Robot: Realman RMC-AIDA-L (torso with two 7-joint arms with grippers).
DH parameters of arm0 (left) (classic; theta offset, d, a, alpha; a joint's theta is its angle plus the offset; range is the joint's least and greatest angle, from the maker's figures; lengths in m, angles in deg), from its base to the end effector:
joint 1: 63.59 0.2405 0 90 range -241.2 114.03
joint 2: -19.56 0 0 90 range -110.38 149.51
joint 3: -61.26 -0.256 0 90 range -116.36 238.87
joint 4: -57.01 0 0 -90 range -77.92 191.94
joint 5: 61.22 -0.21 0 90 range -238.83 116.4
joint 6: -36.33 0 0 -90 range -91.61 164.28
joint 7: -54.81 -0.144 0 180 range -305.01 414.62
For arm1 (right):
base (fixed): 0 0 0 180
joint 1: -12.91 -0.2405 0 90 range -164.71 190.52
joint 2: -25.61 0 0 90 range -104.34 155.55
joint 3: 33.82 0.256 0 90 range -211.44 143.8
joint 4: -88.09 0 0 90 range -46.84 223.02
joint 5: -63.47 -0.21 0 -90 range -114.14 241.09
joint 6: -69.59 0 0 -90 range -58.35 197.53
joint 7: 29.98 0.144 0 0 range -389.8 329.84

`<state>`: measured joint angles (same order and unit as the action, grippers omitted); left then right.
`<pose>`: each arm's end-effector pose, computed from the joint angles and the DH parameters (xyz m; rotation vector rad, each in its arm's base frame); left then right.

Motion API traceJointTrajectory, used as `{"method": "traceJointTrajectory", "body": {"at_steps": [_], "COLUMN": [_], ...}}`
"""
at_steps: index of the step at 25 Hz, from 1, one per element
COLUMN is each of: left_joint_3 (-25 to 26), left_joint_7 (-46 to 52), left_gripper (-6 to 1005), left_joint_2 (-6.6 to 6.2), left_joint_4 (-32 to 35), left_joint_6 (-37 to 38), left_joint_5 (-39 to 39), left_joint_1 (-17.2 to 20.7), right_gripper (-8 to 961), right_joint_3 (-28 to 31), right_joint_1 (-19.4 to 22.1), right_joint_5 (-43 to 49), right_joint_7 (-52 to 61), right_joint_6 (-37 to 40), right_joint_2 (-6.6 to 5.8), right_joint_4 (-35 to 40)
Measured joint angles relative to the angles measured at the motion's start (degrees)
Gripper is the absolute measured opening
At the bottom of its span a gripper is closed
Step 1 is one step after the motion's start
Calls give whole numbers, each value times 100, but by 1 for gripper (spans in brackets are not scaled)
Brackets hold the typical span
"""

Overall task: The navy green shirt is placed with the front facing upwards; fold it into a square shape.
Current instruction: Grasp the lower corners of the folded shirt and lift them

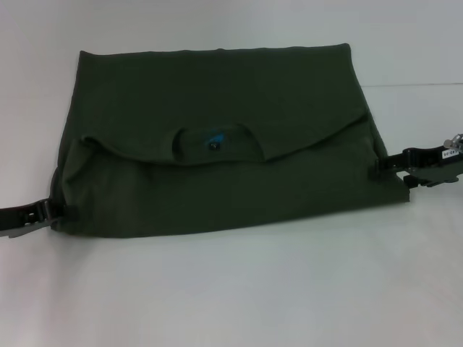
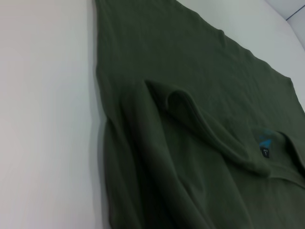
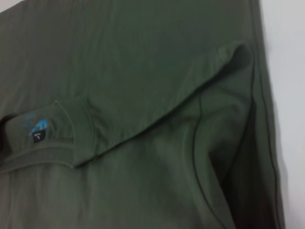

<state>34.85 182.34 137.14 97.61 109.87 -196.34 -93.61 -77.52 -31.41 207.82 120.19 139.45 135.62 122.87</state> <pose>-0.3426 0.3444 0.0365 -1.9926 -1.7256 -0.4791 0.2867 0.4155 0.0466 -2.0234 1.7546 0.0873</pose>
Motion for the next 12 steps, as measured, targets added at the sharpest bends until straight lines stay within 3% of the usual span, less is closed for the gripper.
{"method": "traceJointTrajectory", "body": {"at_steps": [12], "left_joint_3": [-25], "left_joint_7": [22], "left_gripper": [52], "left_joint_2": [-8], "left_joint_4": [0], "left_joint_6": [-15], "left_joint_5": [-5], "left_joint_1": [-56], "right_gripper": [898], "right_joint_3": [-295], "right_joint_1": [-20], "right_joint_5": [12], "right_joint_7": [-37], "right_joint_6": [-338], "right_joint_2": [200], "right_joint_4": [-16]}}
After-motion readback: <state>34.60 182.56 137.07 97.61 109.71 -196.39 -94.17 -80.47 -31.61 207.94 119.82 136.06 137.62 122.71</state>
